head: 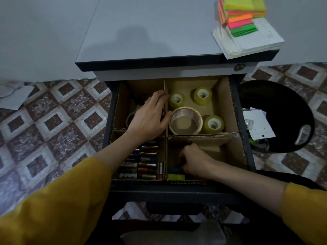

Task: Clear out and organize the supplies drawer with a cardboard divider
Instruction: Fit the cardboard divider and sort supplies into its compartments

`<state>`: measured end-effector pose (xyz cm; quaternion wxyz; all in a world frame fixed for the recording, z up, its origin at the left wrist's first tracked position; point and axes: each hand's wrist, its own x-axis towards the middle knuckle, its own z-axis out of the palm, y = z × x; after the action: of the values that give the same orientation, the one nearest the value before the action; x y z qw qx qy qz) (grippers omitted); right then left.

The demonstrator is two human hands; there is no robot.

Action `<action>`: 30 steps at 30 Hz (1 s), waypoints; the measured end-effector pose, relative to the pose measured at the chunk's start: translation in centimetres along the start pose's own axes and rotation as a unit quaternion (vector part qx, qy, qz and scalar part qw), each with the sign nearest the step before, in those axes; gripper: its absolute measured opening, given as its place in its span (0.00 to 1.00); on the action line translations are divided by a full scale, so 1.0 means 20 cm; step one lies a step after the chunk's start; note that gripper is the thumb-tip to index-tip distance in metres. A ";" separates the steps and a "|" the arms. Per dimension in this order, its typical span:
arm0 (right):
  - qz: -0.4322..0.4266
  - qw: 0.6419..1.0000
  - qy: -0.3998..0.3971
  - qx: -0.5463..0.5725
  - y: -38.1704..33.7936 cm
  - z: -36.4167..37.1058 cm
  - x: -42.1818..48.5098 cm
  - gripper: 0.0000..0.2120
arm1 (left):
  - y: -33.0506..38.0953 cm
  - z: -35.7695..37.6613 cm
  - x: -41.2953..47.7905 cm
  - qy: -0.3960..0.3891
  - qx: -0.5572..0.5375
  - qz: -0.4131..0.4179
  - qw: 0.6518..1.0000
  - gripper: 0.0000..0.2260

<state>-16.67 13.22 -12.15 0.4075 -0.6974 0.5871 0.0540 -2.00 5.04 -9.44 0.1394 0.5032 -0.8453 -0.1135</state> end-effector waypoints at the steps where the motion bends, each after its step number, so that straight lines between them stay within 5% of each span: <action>1: -0.001 1.000 0.000 -0.001 0.00 0.00 0.00 0.10 | 0.00 0.00 0.00 0.000 -0.001 -0.001 1.000 0.24; 21: -0.007 0.999 -0.029 0.027 0.00 0.00 0.01 0.13 | 0.00 0.01 0.00 0.012 -0.003 0.002 1.000 0.24; 30: 0.121 0.992 0.023 0.041 0.03 -0.04 -0.02 0.11 | -0.01 0.01 0.00 0.020 0.000 0.006 1.000 0.24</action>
<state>-17.54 13.04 -11.70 0.4122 -0.6051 0.6782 0.0624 -1.97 5.03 -9.70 0.1575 0.4999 -0.8454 -0.1027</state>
